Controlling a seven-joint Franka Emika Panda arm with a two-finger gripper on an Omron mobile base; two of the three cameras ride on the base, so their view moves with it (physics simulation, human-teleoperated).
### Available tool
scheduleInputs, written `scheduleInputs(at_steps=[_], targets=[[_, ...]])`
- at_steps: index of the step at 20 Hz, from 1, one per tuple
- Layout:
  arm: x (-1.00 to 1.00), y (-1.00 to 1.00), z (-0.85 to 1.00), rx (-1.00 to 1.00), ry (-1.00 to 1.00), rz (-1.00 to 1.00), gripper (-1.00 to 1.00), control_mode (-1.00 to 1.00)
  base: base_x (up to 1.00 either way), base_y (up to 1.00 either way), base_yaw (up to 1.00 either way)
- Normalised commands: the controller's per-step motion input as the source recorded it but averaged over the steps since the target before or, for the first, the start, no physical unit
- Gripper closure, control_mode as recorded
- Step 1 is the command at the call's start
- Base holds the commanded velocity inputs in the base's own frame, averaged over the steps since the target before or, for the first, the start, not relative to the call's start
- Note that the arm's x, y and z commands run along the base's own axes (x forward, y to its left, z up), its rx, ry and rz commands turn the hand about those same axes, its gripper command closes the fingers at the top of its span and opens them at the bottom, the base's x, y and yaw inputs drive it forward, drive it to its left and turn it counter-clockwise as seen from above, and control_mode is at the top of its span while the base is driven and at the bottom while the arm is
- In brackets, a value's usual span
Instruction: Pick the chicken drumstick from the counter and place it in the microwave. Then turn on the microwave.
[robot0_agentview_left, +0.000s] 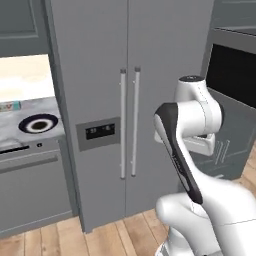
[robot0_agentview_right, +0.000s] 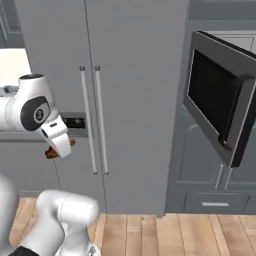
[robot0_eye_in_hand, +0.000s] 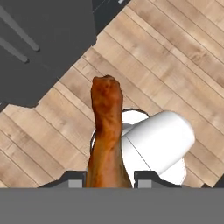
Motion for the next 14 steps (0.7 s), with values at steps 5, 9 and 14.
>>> scheduleInputs(at_steps=[5, 9, 14], targets=[[0.00, 0.00, 0.00, 0.00, 0.00, 0.00, 1.00, 1.00, -0.83, -0.71, 0.08], [0.00, 0.00, 0.00, 0.00, 0.00, 0.00, 1.00, 1.00, -0.34, -0.77, 0.09], [0.00, 0.00, 0.00, 0.00, 0.00, 0.00, 1.00, 1.00, -0.05, -0.87, 0.10]])
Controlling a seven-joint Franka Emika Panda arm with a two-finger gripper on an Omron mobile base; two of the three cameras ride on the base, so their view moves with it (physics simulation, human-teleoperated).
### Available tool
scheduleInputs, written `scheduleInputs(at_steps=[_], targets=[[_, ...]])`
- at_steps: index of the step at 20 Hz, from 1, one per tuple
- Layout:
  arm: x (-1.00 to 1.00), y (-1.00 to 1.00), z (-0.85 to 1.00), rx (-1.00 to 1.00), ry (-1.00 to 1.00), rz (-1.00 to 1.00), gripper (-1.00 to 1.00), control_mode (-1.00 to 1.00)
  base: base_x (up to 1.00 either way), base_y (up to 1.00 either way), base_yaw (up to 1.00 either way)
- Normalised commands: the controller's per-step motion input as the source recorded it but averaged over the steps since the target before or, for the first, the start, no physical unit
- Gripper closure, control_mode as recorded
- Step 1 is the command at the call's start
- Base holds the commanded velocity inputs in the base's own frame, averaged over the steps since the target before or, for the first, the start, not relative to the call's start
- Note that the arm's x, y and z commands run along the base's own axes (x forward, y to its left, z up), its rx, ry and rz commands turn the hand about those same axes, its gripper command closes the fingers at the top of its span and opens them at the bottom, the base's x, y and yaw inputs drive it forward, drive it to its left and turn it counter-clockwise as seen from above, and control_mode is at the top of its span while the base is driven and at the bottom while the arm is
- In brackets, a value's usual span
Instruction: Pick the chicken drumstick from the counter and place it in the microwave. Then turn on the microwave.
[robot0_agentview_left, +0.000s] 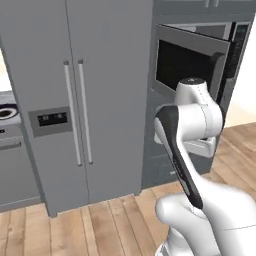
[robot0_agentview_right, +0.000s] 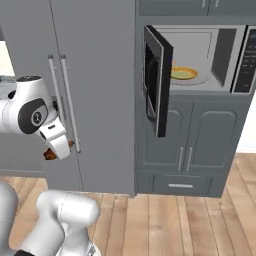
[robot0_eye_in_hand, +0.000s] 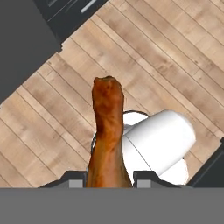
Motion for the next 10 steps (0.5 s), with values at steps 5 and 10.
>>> scheduleInputs(at_steps=[5, 10], targets=[[0.00, 0.00, 0.00, 0.00, 0.00, 0.00, 1.00, 1.00, 0.00, -0.94, 0.12], [0.00, 0.00, 0.00, 0.00, 0.00, 0.00, 1.00, 1.00, 0.00, -0.90, 0.12]])
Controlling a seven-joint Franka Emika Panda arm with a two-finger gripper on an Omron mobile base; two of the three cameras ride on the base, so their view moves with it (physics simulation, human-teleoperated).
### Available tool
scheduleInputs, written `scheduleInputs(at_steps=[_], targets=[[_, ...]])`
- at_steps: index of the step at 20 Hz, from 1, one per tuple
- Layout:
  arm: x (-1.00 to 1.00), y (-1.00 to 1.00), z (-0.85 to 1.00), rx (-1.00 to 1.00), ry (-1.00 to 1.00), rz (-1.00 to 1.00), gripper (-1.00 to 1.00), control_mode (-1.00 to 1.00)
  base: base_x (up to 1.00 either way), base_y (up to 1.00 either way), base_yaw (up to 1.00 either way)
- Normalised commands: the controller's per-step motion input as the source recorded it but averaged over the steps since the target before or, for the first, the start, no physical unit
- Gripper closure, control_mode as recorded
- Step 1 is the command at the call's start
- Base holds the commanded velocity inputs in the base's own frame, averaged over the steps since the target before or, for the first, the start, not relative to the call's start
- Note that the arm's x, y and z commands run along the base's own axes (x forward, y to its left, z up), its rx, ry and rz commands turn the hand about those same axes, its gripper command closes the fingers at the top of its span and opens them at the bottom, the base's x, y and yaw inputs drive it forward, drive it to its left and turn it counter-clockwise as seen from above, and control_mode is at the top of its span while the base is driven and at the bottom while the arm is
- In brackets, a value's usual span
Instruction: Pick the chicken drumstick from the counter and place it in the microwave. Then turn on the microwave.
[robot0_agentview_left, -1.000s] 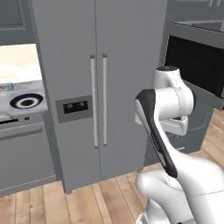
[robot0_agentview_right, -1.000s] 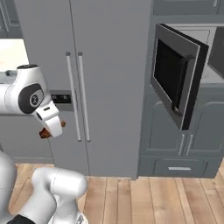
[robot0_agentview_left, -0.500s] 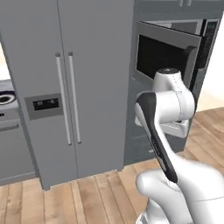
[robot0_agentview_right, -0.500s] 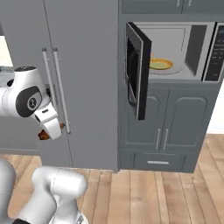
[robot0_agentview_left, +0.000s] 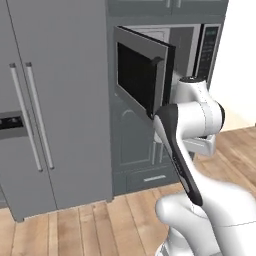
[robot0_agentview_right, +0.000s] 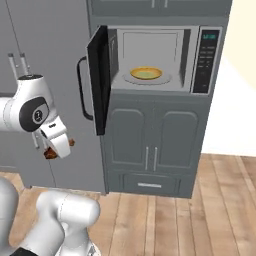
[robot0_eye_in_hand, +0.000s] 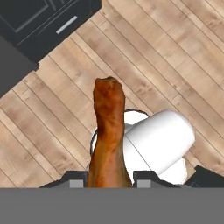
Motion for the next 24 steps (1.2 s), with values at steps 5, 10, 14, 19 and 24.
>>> scheduleInputs(at_steps=[5, 10, 14, 19, 24], targets=[[0.00, 0.00, 0.00, 0.00, 0.00, 0.00, 1.00, 1.00, 0.00, -0.81, 0.11], [0.00, 0.00, 0.00, 0.00, 0.00, 0.00, 1.00, 1.00, 0.05, -0.59, 0.10], [0.00, 0.00, 0.00, 0.00, 0.00, 0.00, 1.00, 1.00, 0.46, -0.19, 0.09], [0.00, 0.00, 0.00, 0.00, 0.00, 0.00, 1.00, 1.00, 0.52, -0.26, 0.08], [0.00, 0.00, 0.00, 0.00, 0.00, 0.00, 1.00, 1.00, 0.47, -0.49, 0.08]])
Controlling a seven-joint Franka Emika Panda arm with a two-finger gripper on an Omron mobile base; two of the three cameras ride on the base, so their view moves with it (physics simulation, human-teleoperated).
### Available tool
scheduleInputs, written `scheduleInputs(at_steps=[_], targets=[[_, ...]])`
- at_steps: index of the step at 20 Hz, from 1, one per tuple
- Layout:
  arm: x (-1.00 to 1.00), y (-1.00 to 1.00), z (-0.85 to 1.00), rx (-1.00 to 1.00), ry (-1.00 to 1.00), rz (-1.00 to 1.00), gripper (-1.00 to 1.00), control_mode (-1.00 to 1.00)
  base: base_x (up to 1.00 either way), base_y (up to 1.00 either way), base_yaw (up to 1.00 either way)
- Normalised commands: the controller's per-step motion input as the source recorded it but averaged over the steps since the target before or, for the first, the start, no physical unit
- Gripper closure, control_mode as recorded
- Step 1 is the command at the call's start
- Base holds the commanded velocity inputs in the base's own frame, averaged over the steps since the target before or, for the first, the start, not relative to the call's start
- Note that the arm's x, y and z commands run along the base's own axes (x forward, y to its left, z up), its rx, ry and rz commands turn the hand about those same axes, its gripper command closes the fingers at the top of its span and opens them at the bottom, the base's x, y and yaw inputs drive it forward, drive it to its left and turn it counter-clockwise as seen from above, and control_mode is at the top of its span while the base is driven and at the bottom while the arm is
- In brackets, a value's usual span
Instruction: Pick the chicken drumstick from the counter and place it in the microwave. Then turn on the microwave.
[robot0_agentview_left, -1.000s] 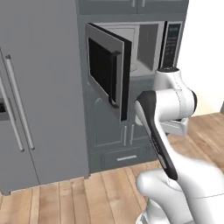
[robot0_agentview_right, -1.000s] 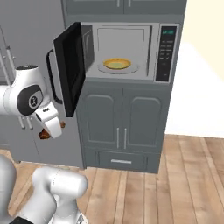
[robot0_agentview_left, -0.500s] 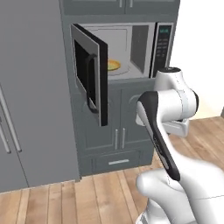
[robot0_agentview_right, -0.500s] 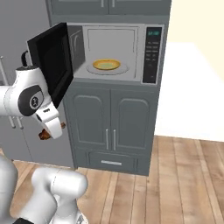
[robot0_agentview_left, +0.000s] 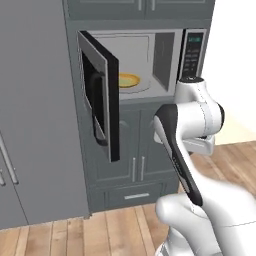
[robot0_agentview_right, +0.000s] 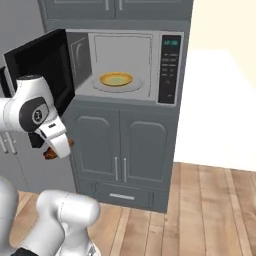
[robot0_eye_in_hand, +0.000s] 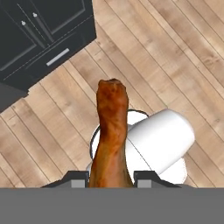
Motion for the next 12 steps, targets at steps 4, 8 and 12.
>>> scheduleInputs(at_steps=[4, 8, 12], targets=[[0.00, 0.00, 0.00, 0.00, 0.00, 0.00, 1.00, 1.00, 0.35, -0.53, 0.11], [0.00, 0.00, 0.00, 0.00, 0.00, 0.00, 1.00, 1.00, 0.39, -0.45, 0.10], [0.00, 0.00, 0.00, 0.00, 0.00, 0.00, 1.00, 1.00, 0.49, -0.32, 0.06]])
